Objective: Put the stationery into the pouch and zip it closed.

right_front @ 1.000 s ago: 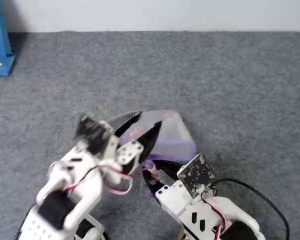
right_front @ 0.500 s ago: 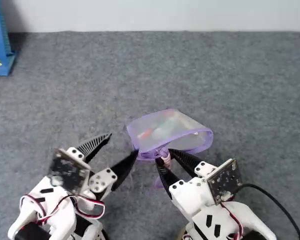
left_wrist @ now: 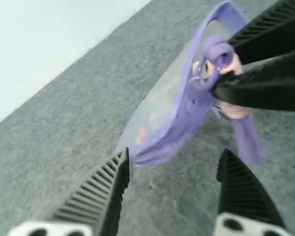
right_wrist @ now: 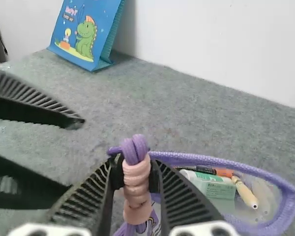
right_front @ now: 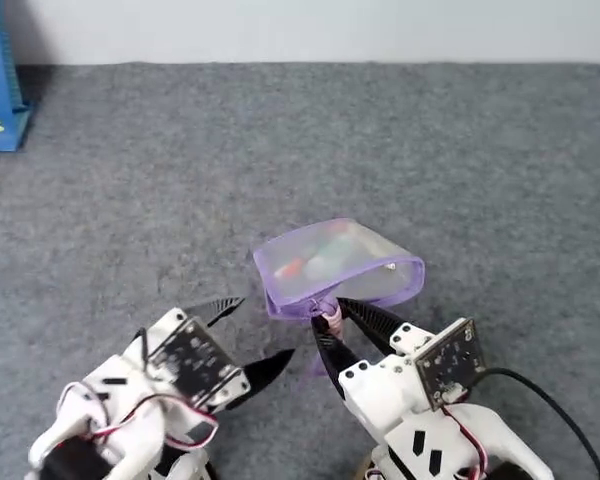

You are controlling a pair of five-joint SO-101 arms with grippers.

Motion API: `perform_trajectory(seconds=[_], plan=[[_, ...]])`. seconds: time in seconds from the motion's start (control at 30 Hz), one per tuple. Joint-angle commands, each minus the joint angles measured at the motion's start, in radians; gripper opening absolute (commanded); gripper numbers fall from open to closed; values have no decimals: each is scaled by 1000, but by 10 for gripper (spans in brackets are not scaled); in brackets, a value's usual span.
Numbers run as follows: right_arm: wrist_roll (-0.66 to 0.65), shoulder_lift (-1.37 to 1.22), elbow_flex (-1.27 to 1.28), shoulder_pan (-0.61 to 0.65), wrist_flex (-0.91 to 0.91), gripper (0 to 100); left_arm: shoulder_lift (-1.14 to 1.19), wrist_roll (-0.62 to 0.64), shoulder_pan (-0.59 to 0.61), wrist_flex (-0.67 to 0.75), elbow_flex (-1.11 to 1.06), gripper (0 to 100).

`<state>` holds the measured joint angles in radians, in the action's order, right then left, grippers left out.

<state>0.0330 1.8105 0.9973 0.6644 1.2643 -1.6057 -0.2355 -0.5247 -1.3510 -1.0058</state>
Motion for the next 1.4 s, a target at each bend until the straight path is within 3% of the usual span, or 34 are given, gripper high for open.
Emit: perform_trajectory(seconds=[0.0, 0.2, 0.37, 0.57, 0.73, 0.83, 1.37], plan=[[-35, 4, -92, -8, 65, 7, 0, -17, 2, 117, -81, 280], [-48, 4, -143, -10, 136, 7, -6, -49, -3, 242, -179, 276], [-48, 4, -143, -10, 148, 7, -6, -49, -48, 315, -197, 193], [-48, 4, -143, -10, 148, 7, -8, -49, -183, 322, -203, 106], [-48, 4, -143, -10, 148, 7, -8, -54, -196, 322, -203, 10], [-49, 4, -143, -22, 148, 7, -6, -52, -196, 318, -203, 13], [-242, 4, -140, -622, 136, 7, -6, -49, -193, 207, -203, 10]])
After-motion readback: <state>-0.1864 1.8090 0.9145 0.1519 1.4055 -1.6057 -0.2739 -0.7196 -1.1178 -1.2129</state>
